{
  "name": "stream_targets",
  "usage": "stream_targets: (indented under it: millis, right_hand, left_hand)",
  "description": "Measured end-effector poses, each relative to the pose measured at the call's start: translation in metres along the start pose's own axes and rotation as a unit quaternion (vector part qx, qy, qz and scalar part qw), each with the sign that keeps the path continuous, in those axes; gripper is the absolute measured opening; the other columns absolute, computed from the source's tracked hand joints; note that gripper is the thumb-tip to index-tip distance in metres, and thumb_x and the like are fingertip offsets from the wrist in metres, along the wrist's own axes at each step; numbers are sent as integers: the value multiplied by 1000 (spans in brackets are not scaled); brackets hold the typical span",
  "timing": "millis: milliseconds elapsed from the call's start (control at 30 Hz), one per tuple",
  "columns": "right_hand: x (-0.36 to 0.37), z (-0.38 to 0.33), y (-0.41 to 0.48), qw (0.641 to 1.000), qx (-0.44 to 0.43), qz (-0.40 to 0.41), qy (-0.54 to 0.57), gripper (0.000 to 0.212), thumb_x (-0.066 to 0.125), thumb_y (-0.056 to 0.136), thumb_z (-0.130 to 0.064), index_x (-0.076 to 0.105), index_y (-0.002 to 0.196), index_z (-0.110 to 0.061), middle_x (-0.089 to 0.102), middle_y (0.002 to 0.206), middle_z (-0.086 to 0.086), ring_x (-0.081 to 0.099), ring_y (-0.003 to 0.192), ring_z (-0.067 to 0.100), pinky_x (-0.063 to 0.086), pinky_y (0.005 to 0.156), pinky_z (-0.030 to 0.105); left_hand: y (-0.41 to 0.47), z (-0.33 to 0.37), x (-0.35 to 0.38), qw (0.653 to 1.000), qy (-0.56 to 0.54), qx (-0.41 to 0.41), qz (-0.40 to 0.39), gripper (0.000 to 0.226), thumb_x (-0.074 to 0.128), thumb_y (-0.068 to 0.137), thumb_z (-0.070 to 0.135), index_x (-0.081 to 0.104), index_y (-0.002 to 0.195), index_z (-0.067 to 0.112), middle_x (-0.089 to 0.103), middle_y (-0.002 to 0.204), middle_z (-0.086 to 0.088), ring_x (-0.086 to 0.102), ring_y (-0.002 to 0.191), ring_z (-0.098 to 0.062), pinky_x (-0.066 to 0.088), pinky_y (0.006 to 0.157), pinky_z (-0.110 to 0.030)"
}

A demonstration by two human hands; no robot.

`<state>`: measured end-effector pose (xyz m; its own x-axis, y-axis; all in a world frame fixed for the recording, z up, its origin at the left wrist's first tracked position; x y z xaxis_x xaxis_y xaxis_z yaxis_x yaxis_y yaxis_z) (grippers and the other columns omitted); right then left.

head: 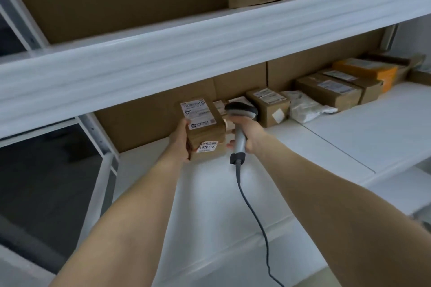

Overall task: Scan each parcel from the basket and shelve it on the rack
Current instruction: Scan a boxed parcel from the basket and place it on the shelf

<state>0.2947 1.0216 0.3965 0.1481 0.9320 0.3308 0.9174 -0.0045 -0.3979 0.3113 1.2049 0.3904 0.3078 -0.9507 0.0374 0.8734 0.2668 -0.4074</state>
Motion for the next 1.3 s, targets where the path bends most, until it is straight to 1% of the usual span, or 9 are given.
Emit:
stream_targets:
  millis: [233, 633, 800, 867, 933, 1000, 1033, 1133, 1300]
  right_hand:
    - [13, 6, 20, 1000, 16, 8, -13, 45, 71, 87, -23, 49, 123, -10, 57, 113, 18, 56, 103, 38, 52, 60, 45]
    - [-1, 10, 39, 999, 17, 45, -13, 47, 70, 88, -26, 49, 126, -9, 56, 101, 15, 58, 95, 34, 53, 59, 42]
    - [-5, 10, 43, 998, 18, 53, -16, 50, 69, 88, -26, 49, 131, -9, 56, 107, 15, 58, 96, 33, 53, 61, 42]
    - [-4, 12, 44, 998, 22, 54, -16, 50, 69, 88, -26, 49, 130, -9, 56, 110, 16, 58, 95, 33, 53, 62, 41]
    - [-4, 13, 45, 998, 24, 58, -15, 49, 70, 87, -26, 49, 129, -9, 56, 110, 16, 58, 96, 33, 54, 63, 42]
    - [-6, 12, 46, 998, 25, 61, -11, 49, 70, 87, -26, 49, 128, -9, 56, 109, 16, 58, 97, 33, 54, 65, 43]
    - [-7, 11, 46, 998, 25, 60, -8, 49, 70, 87, -26, 49, 128, -9, 56, 108, 16, 58, 96, 33, 54, 66, 43]
    - [-11, 11, 47, 998, 21, 58, 2, 48, 70, 87, -26, 50, 127, -9, 56, 102, 14, 58, 90, 31, 53, 61, 42]
    - [-19, 12, 47, 997, 19, 65, 30, 45, 69, 88, -25, 48, 124, -10, 59, 111, 17, 61, 96, 34, 56, 66, 43]
  left_hand:
    - [25, 18, -38, 1000, -20, 13, 12, 30, 61, 76, 47, 65, 91, 21, 64, 91, -4, 60, 80, -21, 48, 64, -31]
    - [47, -17, 3, 998, 8, -64, -28, 36, 50, 89, 49, 63, 97, 17, 66, 92, -8, 61, 79, -25, 51, 69, -37]
    - [67, -10, 4, 990, 78, 119, 15, 41, 49, 98, 30, 46, 137, 19, 56, 133, -11, 57, 116, -28, 47, 100, -45]
    - [63, -1, 10, 944, 253, 211, 9, 67, 60, 88, 49, 33, 146, 27, 39, 147, -12, 42, 132, -30, 38, 108, -47]
    - [58, 0, 20, 829, 499, 253, -10, 89, 63, 74, 69, 26, 147, 36, 20, 154, -7, 20, 142, -32, 26, 112, -55]
    - [54, -3, 28, 707, 646, 287, -21, 84, 66, 76, 62, 26, 146, 40, 20, 153, -6, 15, 143, -32, 23, 111, -58]
    - [53, -4, 32, 681, 670, 296, -15, 77, 67, 82, 49, 26, 147, 40, 21, 152, -7, 16, 142, -32, 24, 111, -58]
    - [54, 1, 37, 672, 676, 301, 24, 62, 51, 95, 21, 26, 147, 40, 23, 152, -8, 19, 142, -30, 28, 111, -53]
    - [60, 6, 42, 661, 708, 249, 18, 63, 45, 98, 27, 14, 151, 38, 9, 159, -6, 5, 145, -35, 19, 114, -57]
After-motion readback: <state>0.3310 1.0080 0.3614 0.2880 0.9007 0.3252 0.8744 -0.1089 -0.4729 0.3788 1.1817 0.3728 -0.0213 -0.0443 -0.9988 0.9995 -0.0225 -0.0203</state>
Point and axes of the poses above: each hand's wrist, its own y-axis towards the middle knuckle, its own x-axis out of the palm, z = x × y, the point moved 4 cm from there along y, towards the middle knuckle
